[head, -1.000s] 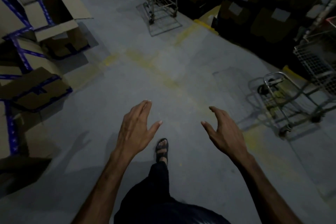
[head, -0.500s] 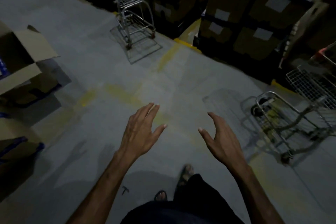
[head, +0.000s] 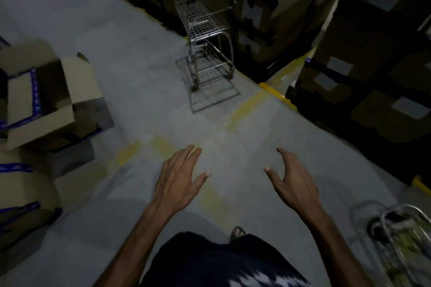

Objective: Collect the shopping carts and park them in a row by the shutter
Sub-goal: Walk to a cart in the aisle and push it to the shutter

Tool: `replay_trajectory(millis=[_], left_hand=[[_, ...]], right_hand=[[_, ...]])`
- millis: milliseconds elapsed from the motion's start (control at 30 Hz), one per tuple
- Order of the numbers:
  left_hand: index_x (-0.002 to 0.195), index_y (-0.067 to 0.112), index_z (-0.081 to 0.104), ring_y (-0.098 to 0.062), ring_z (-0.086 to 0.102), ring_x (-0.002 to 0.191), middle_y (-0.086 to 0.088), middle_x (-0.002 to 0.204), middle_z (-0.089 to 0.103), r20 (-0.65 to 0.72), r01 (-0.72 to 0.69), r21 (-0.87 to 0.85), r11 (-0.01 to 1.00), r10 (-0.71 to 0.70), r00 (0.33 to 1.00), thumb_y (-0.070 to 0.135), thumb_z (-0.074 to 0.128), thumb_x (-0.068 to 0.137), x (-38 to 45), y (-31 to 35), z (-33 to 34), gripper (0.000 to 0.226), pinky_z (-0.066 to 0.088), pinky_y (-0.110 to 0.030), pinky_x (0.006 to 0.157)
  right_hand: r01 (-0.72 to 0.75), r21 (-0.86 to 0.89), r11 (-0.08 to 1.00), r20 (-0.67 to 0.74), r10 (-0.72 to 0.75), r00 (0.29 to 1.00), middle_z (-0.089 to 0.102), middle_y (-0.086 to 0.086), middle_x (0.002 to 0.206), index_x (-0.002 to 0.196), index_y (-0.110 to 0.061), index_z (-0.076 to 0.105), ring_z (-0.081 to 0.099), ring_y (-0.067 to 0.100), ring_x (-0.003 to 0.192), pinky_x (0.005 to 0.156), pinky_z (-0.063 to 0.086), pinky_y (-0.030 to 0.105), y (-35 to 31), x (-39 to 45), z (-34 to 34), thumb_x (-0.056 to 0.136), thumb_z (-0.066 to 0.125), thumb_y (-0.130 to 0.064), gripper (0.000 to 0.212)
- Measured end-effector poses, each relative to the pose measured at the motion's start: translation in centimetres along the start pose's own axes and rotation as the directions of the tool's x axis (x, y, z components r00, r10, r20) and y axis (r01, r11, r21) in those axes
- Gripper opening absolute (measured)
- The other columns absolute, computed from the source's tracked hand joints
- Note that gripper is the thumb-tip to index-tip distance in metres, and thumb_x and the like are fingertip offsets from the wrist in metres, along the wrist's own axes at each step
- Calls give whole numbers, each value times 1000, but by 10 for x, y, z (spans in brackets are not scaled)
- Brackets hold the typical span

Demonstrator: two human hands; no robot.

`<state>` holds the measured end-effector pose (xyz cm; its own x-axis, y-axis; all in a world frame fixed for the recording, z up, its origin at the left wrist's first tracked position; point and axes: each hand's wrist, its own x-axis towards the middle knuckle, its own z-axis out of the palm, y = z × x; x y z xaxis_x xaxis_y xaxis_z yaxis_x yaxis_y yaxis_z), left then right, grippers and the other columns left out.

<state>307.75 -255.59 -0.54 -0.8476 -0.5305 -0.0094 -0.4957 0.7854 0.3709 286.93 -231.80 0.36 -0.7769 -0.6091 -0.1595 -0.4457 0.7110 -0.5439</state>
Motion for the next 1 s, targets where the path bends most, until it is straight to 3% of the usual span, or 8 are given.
replay_trajectory(millis=[100, 267, 533, 733, 833, 1000], left_hand=[[160, 20, 46, -26, 43, 149, -5, 165, 45, -42, 62, -47, 997, -64, 997, 67, 45, 99, 58, 4, -5, 77, 38, -47, 117], [162, 23, 43, -25, 39, 152, -2, 168, 40, 9, 96, -68, 993, -95, 995, 70, 39, 98, 155, -7, 14, 80, 36, -47, 120], [160, 20, 46, -28, 44, 149, -6, 165, 45, 26, 6, -37, 999, -5, 1000, 68, 43, 99, 373, -37, 0, 78, 39, -49, 116], [159, 19, 46, -29, 45, 147, -8, 163, 47, 19, -151, 12, 988, 151, 988, 67, 42, 99, 544, -35, -31, 78, 41, -49, 114], [159, 18, 47, -27, 44, 147, -7, 162, 48, -26, -176, -6, 984, 175, 984, 61, 52, 100, 607, -23, -41, 73, 40, -47, 115], [160, 19, 46, -24, 44, 146, -4, 161, 49, -45, -155, 17, 988, 155, 987, 56, 62, 101, 683, -25, -31, 71, 40, -42, 114]], right_hand=[[62, -58, 996, 30, -61, 998, 41, 3, 164, 161, -21, 35, 41, 26, 148, 113, 41, 46, -11, 81, -22, 104, 56, -51, 68], [83, -80, 993, 51, -79, 996, 42, 2, 164, 161, -20, 36, 40, 25, 149, 115, 39, 43, -21, 191, -33, 104, 58, -51, 69], [37, -68, 997, 58, -33, 998, 35, 1, 168, 164, -24, 29, 34, 21, 153, 120, 34, 41, -40, 360, -44, 104, 53, -56, 73], [12, -8, 1000, -43, -12, 999, 33, -3, 169, 165, -25, 29, 32, 20, 155, 121, 35, 44, -68, 484, -81, 104, 54, -56, 73], [3, 32, 999, -80, -1, 997, 34, -3, 169, 164, -25, 30, 31, 19, 155, 122, 34, 44, -71, 536, -93, 104, 54, -56, 72], [42, 40, 998, -3, -42, 999, 31, -3, 170, 165, -27, 27, 28, 19, 156, 122, 32, 43, -64, 636, -98, 104, 52, -58, 73]])
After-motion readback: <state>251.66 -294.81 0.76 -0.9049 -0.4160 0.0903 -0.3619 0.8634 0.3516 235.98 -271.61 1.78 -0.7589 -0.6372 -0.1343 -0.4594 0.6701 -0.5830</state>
